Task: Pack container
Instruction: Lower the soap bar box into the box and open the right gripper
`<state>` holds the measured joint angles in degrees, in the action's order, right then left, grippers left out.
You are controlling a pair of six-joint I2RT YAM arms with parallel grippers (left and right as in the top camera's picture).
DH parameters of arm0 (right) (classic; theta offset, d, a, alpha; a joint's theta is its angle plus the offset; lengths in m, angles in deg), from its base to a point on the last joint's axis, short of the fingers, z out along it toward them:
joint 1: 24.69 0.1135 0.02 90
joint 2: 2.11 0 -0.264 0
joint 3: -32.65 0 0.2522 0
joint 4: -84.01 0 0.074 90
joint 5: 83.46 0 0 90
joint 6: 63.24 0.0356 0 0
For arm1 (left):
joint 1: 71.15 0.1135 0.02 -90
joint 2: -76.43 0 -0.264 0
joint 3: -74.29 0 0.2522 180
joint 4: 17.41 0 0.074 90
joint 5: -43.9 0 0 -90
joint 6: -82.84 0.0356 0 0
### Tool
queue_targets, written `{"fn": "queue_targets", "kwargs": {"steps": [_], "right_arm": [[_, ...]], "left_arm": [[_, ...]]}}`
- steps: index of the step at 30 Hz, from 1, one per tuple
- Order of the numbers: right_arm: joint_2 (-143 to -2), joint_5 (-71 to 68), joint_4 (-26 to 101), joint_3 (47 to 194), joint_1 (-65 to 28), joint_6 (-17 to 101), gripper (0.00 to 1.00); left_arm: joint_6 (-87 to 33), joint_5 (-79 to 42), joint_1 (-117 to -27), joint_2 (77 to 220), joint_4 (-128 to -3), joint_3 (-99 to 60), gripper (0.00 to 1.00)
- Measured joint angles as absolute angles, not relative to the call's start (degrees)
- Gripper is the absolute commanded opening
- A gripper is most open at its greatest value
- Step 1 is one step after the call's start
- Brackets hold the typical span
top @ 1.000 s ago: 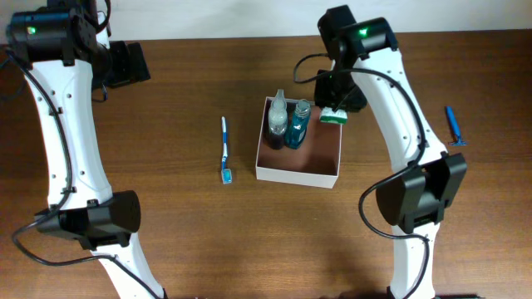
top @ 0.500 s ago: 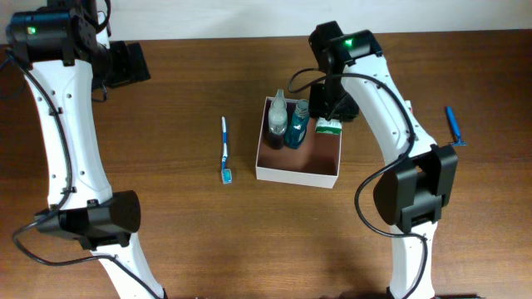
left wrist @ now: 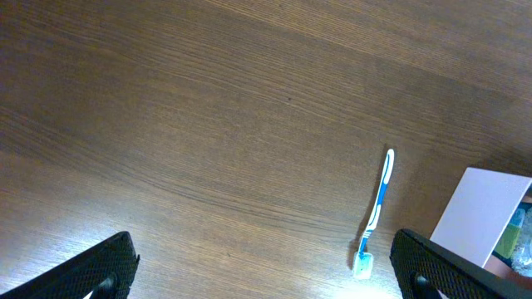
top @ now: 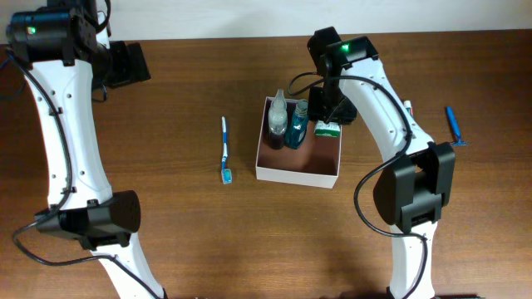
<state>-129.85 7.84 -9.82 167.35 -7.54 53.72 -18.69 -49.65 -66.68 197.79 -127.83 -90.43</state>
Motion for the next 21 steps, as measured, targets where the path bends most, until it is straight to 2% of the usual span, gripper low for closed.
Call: {"fn": "queue_targets", "kwargs": {"steps": [9, 10, 17, 21], "right_arm": [[-129.85, 7.82, -5.19, 161.98, -7.54, 53.79, 0.49], [-129.85, 7.82, -4.90, 161.56, -7.54, 53.76, 0.52], [-129.85, 7.82, -3.94, 161.23, -7.54, 53.79, 0.54], [-129.85, 7.84, -3.77, 161.23, -7.54, 53.81, 0.64]], "left_arm": [[-18.67, -49.65, -66.68, 197.79, -127.83, -90.43, 0.99], [-18.69, -49.65, -66.68, 197.79, -127.81, -90.43, 0.99], [-18.69, -49.65, -66.68, 197.79, -127.83, -90.43, 0.99], [-18.69, -49.65, -66.68, 197.79, -127.83, -90.43, 0.99]]}}
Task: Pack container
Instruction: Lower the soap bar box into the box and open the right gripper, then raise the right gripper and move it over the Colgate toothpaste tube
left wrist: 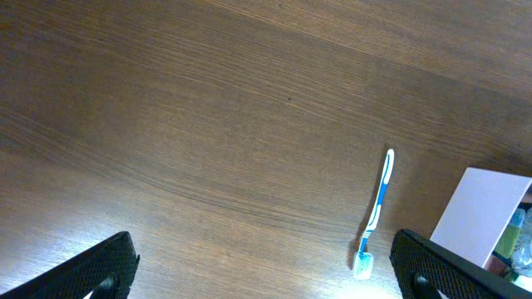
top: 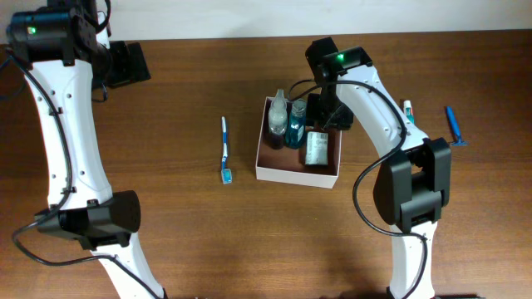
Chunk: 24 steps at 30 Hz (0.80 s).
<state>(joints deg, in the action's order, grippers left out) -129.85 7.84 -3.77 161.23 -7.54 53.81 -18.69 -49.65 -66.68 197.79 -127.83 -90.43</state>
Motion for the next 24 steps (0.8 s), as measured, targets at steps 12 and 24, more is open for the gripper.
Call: {"fn": "queue_targets", "kwargs": {"steps": [12, 24], "right_arm": [[-129.96, 7.14, -5.21, 164.73, -7.83, 53.35, 0.77], [-130.11, 4.80, -19.81, 195.26, -16.99, 48.37, 0.99]], "left_arm": [[-18.67, -49.65, -66.68, 197.79, -127.83, -90.43, 1.00], [-18.69, -49.65, -66.68, 197.79, -127.81, -90.43, 0.99]]}}
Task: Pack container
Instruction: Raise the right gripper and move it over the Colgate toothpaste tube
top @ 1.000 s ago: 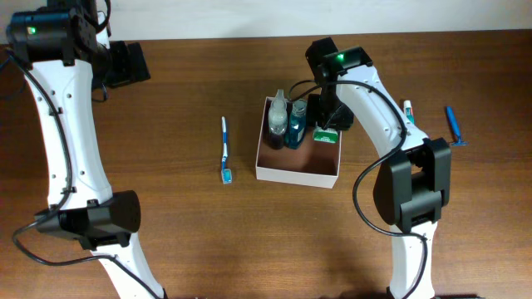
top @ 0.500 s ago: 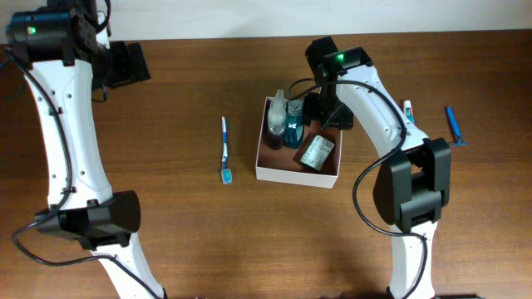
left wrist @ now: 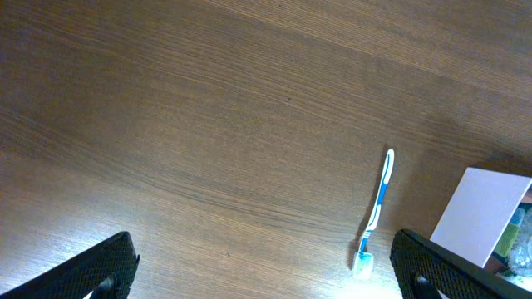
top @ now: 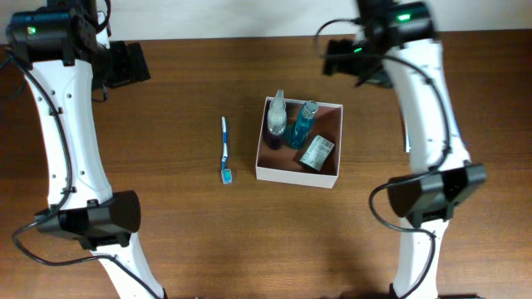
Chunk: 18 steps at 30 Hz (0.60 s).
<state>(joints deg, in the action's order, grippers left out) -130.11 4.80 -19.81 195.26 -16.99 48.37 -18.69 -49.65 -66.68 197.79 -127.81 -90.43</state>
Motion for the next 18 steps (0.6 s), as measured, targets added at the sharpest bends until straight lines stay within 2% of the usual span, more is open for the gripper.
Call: {"fn": "queue_targets", "kwargs": {"steps": [4, 11, 18], "right_arm": [[-130.11, 4.98, -24.49, 199.07, -24.18, 44.30, 0.99], [-130.11, 2.55, -26.72, 198.06, -38.56, 28.63, 0.99], [-130.11, 0.01, -23.55, 188.47, -42.84, 17.09, 0.99]], "left_arm": [[-18.67, -49.65, -66.68, 197.79, -127.83, -90.43, 0.99], [-18.69, -49.65, -66.68, 197.79, -127.83, -90.43, 0.99], [-18.69, -49.65, -66.68, 197.79, -127.81, -90.43, 0.99]]}}
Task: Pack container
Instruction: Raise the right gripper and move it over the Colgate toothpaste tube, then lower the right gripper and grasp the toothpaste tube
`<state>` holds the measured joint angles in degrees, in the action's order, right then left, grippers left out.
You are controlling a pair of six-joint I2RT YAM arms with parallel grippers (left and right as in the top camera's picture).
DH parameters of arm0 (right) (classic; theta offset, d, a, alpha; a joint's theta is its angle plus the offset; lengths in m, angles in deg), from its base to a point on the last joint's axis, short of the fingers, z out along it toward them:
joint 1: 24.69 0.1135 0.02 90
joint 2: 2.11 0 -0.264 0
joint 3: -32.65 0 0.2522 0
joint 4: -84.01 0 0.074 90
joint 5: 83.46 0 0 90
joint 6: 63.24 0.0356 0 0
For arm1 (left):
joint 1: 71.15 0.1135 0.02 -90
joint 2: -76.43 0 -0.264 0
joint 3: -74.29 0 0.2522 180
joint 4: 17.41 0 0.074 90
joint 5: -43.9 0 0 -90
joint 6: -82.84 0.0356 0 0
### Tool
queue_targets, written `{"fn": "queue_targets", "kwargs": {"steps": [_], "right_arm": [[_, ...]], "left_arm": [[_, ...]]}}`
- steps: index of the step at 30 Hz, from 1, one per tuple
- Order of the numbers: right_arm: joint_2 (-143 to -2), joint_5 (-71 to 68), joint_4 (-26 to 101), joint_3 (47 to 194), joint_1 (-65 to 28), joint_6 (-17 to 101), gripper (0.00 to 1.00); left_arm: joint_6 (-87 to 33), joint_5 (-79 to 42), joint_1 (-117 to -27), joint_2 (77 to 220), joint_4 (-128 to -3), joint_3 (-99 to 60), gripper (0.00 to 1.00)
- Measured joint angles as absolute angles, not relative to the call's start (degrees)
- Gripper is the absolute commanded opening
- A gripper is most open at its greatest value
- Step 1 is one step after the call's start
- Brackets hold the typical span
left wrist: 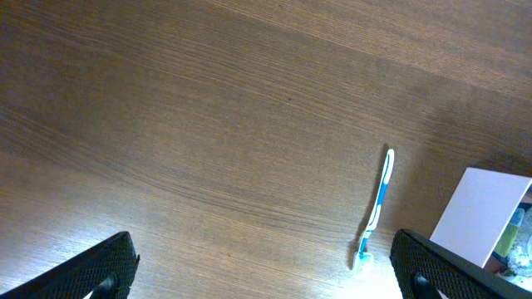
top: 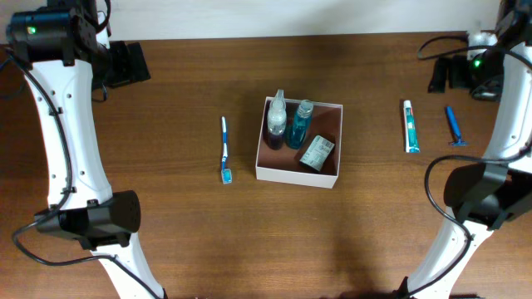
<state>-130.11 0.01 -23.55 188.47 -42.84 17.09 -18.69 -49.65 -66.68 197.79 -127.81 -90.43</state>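
Observation:
A white box [top: 298,173] stands mid-table with two bottles, one clear [top: 277,116] and one blue [top: 299,123], upright in it and a grey packet [top: 317,152] lying beside them. A blue-and-white toothbrush [top: 225,149] lies left of the box, also seen as toothbrush [left wrist: 378,208] beside the box [left wrist: 482,214]. A toothpaste tube [top: 410,126] and a blue razor [top: 453,126] lie right of the box. My left gripper [left wrist: 266,264] hangs open and empty at the far left [top: 125,65]. My right gripper [top: 447,75] is high at the far right, above the tube, open and empty.
The table's far edge runs just behind both grippers. Bare wood lies between the toothbrush and the left arm [top: 62,124], and in front of the box. The right arm [top: 503,124] stands along the right edge.
My right gripper has moved from behind the box to the far right, above the toothpaste tube and razor, which now show in full. The left arm has not moved.
My right gripper was down in the box's right side with a green-and-white packet. Then the packet lay grey side up in the box with the gripper still over it. Then the gripper was clear behind the box, and now it is at the far right.

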Motion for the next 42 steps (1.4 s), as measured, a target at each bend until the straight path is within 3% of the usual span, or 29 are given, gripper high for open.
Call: {"fn": "queue_targets", "kwargs": {"steps": [23, 42], "right_arm": [[-130.11, 4.50, 13.13, 150.52, -37.25, 10.25, 0.99], [-129.32, 4.58, 24.89, 140.93, -38.65, 8.74, 0.99]], "left_arm": [[-18.67, -49.67, -66.68, 197.79, -127.81, -90.43, 0.99], [-18.67, -49.65, -66.68, 197.79, -127.83, -90.43, 0.99]]}}
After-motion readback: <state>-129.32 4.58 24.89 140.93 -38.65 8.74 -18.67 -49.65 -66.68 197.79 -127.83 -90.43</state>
